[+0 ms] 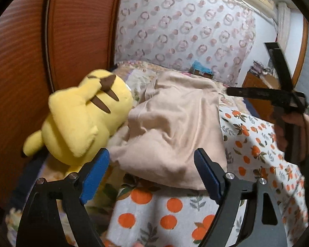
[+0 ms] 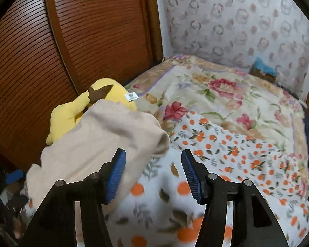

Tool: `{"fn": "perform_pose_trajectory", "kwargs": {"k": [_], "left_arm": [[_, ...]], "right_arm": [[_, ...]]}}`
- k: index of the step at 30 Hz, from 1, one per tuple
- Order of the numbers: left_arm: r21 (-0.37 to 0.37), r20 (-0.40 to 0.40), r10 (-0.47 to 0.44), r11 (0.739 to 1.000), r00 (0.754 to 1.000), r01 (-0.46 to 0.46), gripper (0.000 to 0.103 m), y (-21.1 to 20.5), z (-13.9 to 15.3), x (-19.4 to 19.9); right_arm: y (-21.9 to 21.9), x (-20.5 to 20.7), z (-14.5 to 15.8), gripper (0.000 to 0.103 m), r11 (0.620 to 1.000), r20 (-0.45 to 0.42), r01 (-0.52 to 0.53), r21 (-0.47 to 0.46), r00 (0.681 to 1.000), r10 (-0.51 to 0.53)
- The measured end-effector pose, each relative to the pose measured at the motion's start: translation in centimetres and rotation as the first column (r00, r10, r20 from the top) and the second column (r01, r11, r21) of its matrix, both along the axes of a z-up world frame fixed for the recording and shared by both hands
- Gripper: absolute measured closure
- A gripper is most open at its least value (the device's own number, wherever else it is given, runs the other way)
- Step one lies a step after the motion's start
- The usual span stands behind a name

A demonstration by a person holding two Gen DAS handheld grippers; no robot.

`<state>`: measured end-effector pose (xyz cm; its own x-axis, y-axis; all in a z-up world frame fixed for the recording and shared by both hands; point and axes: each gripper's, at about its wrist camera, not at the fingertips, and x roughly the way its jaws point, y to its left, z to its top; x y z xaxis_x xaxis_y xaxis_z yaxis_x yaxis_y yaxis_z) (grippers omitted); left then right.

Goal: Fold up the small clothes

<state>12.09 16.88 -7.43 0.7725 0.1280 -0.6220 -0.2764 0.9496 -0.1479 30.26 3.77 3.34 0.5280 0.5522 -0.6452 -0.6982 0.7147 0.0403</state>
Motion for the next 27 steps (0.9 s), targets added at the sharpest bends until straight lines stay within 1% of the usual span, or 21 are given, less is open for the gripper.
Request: {"fn": "perform_pose_trajectory", "kwargs": {"k": [1, 3, 4, 8, 11, 14, 17, 18, 21, 24, 27], "left_arm": [[0.016, 0.005, -0.004, 1.000, 1.000, 0.004, 0.018, -0.3, 0.3, -0.1], [0.052, 0.013, -0.034, 0.998, 0.999, 0.033, 0.018, -1.2, 1.1, -0.6], [0.063, 0.019, -0.044, 0.997, 0.999, 0.043, 0.018, -1.7, 1.4, -0.8], [0.080, 0.032, -0.093, 0.993, 0.995, 0.090, 0.018, -3.6, 2.4, -1.4], [0.090, 0.040, -0.131, 0.988, 0.991, 0.127, 0.018, -5.4, 3.1, -1.7], [0.104, 0.065, -0.157, 0.983, 0.986, 0.150, 0.018, -7.3, 4.2, -2.2], [0.114, 0.091, -0.180, 0.979, 0.979, 0.169, 0.018, -9.2, 5.3, -2.6], [0.119, 0.096, -0.185, 0.978, 0.978, 0.174, 0.018, -9.8, 5.6, -2.7], [0.129, 0.114, -0.206, 0.973, 0.972, 0.192, 0.018, -11.5, 6.7, -2.9], [0.135, 0.141, -0.241, 0.966, 0.960, 0.222, 0.018, -13.2, 8.0, -3.2], [0.153, 0.156, -0.258, 0.960, 0.953, 0.235, 0.018, -14.7, 9.2, -3.4]], "right_arm": [[-0.4, -1.2, 0.5, 0.043, 1.000, 0.013, 0.000, 0.001, 1.000, 0.000], [-1.8, -3.2, 0.5, 0.038, 1.000, 0.032, -0.004, 0.012, 0.999, 0.004], [-2.8, -4.4, 0.4, 0.037, 1.000, 0.042, -0.006, 0.020, 0.999, 0.005], [-6.3, -9.2, 0.8, 0.032, 0.999, 0.077, 0.003, 0.053, 0.997, -0.007], [-9.1, -12.3, 1.2, 0.032, 0.996, 0.097, 0.016, 0.088, 0.995, -0.024], [-11.8, -14.9, 1.5, 0.031, 0.992, 0.124, 0.047, 0.115, 0.990, -0.061], [-14.4, -17.6, 1.6, 0.024, 0.987, 0.147, 0.084, 0.139, 0.984, -0.104], [-15.1, -18.4, 1.6, 0.022, 0.985, 0.157, 0.097, 0.145, 0.980, -0.120], [-17.2, -20.6, 1.7, 0.021, 0.977, 0.181, 0.140, 0.164, 0.969, -0.169], [-19.0, -22.8, 2.3, 0.021, 0.964, 0.197, 0.180, 0.194, 0.956, -0.218], [-20.8, -24.5, 2.9, 0.020, 0.950, 0.228, 0.228, 0.214, 0.934, -0.275]]}}
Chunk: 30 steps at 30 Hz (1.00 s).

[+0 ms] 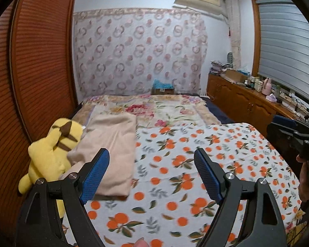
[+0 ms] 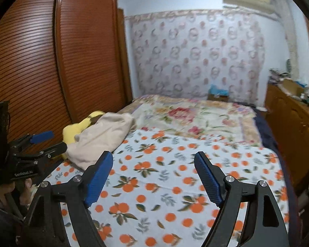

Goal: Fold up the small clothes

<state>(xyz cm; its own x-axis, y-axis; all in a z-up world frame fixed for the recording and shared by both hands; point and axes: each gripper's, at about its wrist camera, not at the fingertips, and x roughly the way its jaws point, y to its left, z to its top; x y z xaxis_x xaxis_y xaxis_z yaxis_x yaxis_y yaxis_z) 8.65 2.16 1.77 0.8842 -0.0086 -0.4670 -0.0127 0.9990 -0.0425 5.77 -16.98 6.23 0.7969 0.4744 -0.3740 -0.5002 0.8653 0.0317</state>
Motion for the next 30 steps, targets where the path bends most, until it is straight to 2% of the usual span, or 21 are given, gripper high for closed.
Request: {"fn": "perform_pose_trajectory", "kwargs": {"k": [11, 20, 30], "left_arm": [[0.026, 0.030, -0.047, 0.999, 0.998, 0.046, 0.018, -4.1, 2.6, -0.6], [0.036, 0.052, -0.064, 0.997, 0.997, 0.062, 0.018, -5.4, 3.3, -1.3], [0.035, 0.054, -0.063, 0.998, 0.997, 0.061, 0.018, -5.4, 3.3, -1.3]], "right_arm": [[-2.4, -5.5, 0.5, 0.020, 0.989, 0.083, 0.135, 0.052, 0.987, -0.139], [-1.6, -6.6, -0.7, 0.020, 0.986, 0.104, 0.159, 0.054, 0.981, -0.164], [-2.0, -7.0, -0.5, 0.020, 0.986, 0.110, 0.161, 0.052, 0.980, -0.166]]}}
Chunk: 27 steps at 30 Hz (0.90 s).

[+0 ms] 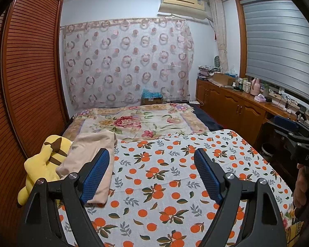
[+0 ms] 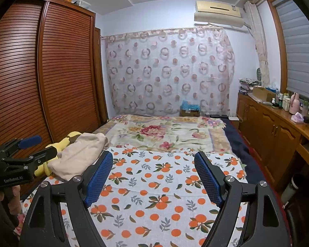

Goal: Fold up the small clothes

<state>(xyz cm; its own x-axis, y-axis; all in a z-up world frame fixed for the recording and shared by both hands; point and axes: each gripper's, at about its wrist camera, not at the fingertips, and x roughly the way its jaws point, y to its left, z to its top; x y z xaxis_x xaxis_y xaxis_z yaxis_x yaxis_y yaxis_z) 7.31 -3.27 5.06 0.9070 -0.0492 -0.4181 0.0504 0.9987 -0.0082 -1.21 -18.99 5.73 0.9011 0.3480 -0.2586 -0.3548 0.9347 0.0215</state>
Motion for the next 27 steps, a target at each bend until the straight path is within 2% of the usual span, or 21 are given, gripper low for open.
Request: {"fn": "perform_pose_trajectory", "kwargs": {"k": [27], "left_arm": [[-0.005, 0.004, 0.001, 1.000, 1.000, -0.001, 0.018, 0.1, 0.0, -0.4]], "right_arm": [[-3.1, 0.8, 0.6, 0.020, 1.000, 0.006, 0.003, -0.007, 1.000, -0.003]]}}
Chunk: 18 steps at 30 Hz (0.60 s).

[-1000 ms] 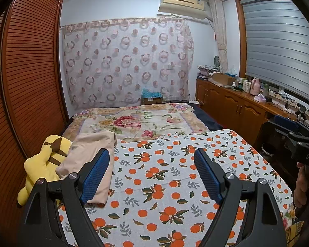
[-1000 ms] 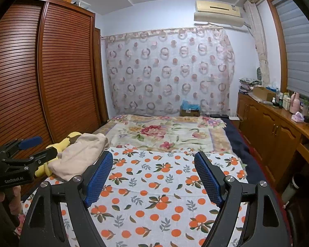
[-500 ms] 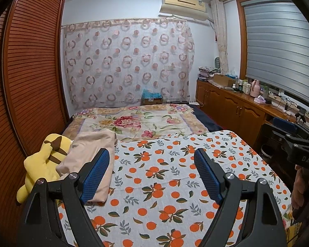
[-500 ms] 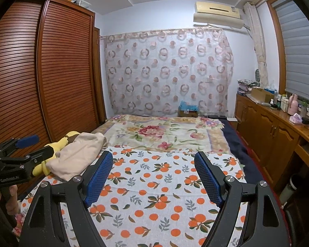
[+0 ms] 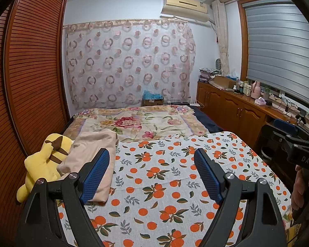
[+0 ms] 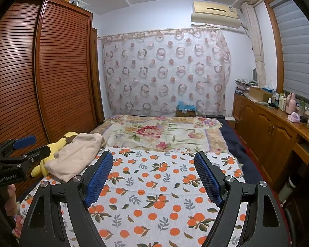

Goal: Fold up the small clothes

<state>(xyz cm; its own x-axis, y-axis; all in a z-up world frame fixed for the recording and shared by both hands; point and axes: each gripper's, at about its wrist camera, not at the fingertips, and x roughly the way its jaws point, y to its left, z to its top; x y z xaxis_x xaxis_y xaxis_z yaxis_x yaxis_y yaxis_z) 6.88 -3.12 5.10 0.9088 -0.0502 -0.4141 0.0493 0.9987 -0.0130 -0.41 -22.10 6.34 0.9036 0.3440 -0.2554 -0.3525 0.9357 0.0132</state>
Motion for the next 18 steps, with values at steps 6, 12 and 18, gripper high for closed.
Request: {"fn": "perform_pose_trajectory", "kwargs": {"k": [6, 12, 18], "left_arm": [[0.000, 0.001, 0.001, 1.000, 1.000, -0.001, 0.018, 0.13, -0.01, 0.02], [-0.001, 0.000, 0.000, 1.000, 1.000, 0.000, 0.018, 0.12, -0.01, -0.02], [-0.001, 0.001, -0.001, 1.000, 1.000, 0.001, 0.018, 0.15, 0.09, -0.13]], "right_arm": [[-0.39, -0.14, -0.05, 0.020, 1.000, 0.002, -0.006, 0.001, 1.000, 0.006], [-0.50, -0.05, -0.06, 0.020, 1.000, 0.001, -0.003, -0.001, 1.000, 0.003], [-0.60, -0.06, -0.04, 0.020, 1.000, 0.002, -0.004, -0.002, 1.000, 0.004]]}}
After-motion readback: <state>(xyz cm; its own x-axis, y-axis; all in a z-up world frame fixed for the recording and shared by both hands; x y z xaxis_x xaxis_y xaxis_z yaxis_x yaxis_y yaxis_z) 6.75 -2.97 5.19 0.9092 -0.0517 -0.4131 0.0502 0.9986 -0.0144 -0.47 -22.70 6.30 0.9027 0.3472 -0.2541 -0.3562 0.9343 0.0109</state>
